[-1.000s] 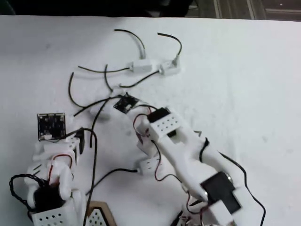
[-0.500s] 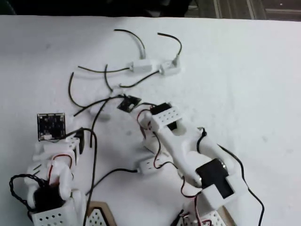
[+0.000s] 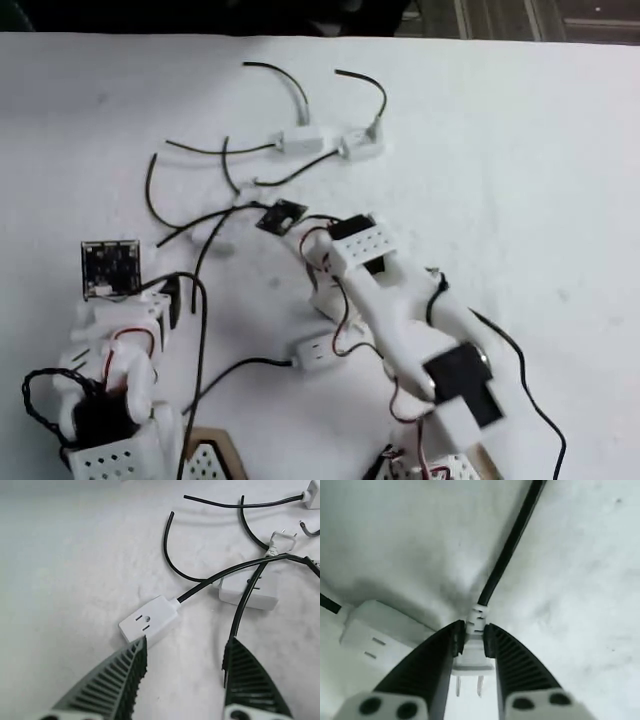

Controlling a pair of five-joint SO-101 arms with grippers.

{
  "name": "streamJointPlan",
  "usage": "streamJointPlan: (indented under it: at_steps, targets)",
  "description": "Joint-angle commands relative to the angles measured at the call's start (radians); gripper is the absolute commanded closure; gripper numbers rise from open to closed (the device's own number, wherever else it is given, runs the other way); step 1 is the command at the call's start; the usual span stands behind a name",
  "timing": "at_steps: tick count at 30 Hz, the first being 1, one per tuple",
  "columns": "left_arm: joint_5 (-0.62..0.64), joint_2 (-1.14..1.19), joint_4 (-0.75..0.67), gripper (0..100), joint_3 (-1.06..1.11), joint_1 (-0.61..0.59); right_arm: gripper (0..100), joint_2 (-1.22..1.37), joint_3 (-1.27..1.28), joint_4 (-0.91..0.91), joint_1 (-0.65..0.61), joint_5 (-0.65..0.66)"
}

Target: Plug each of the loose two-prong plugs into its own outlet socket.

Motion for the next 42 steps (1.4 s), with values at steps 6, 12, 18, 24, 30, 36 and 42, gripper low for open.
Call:
streamJointPlan:
  at_steps: [6, 12, 18, 24, 30, 36, 42]
  targets:
    - [-0.002, -0.010, -0.038, 75, -0.002, -0.002, 98.1, -0.269, -0.009, -0.051, 0.016, -0.075]
    - [0.000, -0.010, -0.032, 75, -0.002, -0.002, 98.1, -0.117, -0.044, -0.185, 0.047, -0.094]
    - [0.000, -0.010, -0.031, 75, -0.002, -0.002, 91.8, 0.031, -0.173, -0.056, 0.067, -0.167]
    - [0.000, -0.010, -0.032, 75, -0.002, -0.002, 85.1, -0.028, -0.224, 0.182, 0.030, -0.166]
    - [-0.002, -0.010, -0.034, 75, -0.002, -0.002, 84.9, -0.031, -0.181, 0.248, -0.005, -0.161]
    - [-0.002, -0.010, -0.034, 75, -0.002, -0.002, 85.0, -0.031, -0.057, 0.108, -0.008, -0.158]
    - [-0.002, -0.010, -0.035, 75, -0.002, -0.002, 85.0, -0.030, 0.063, -0.005, -0.016, -0.092]
